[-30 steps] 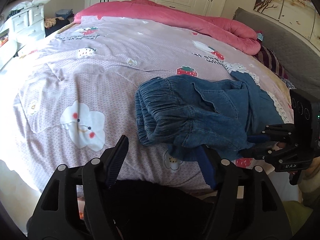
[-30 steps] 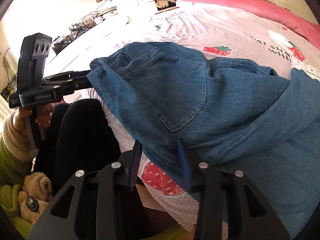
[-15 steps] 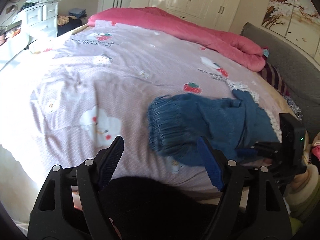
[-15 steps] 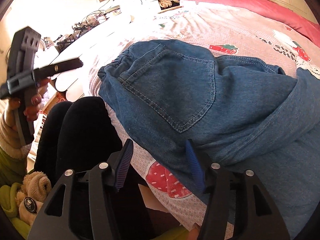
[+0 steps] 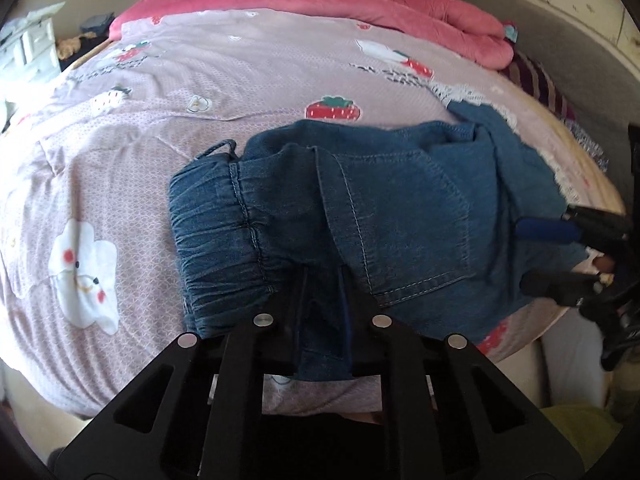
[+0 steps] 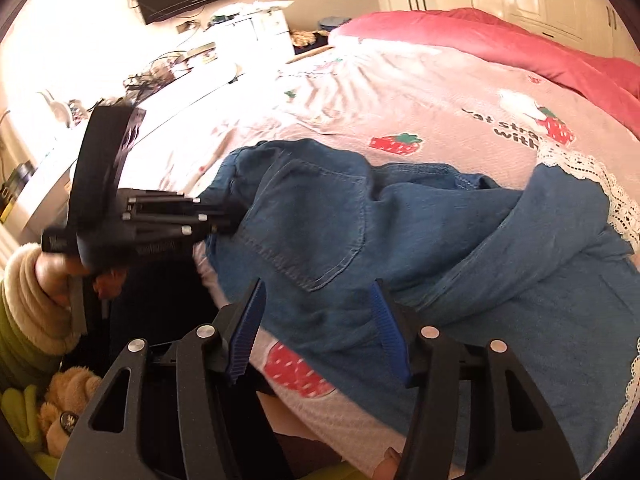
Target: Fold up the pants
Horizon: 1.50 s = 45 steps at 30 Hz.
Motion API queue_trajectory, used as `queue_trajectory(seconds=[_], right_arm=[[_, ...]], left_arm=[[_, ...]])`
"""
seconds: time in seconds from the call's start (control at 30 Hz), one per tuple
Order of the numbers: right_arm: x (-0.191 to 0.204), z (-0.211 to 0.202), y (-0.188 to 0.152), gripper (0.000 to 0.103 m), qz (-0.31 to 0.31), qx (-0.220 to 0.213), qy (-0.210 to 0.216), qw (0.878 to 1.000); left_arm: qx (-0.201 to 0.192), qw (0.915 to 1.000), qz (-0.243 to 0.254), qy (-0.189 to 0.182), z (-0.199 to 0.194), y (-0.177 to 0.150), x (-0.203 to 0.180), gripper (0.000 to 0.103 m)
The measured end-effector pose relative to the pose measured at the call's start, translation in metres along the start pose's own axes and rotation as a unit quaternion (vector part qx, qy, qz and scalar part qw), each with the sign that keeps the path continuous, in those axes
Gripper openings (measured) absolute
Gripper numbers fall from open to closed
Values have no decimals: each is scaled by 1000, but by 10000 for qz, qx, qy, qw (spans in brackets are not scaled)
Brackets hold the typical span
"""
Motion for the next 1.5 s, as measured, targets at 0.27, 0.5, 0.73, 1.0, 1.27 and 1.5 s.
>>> queue_trajectory(seconds=[0.27,0.5,0.73,1.0,1.27,1.5], right_arm=[[-19,34,-14,51,150,389,-420,9982],[-22,8,-5,52,459,136,-40,9988],[-64,-55,18,61,819,-584,-335,9944],[-119,-85,23,72,1207,-888,-799,9855],[-135,-95,30,81,1153,-1012,-897,9841],[-157,-98,56,83,991,-961,-1132,9839]], left_arm=[[52,9999,-66,-124,8,3,5,9],[49,9999,-70,-87,6,5,3,9],[-203,9995,-260,-26,-23,13,-5,30],[-581,9963,120,619,-55,24,-23,78],[-787,9957,-45,483,-62,41,-29,79],[-897,9942,66,-593,-57,70,-79,80]])
Point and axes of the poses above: each gripper's, at about its wrist camera, not at the fingertips, and z roughly the way its jaws point, x to its left, y to its top, the point moved 7 cm from there along z, roughly the way its jaws point, and after that the axes turned 6 degrees about z, right-handed, at the moved point
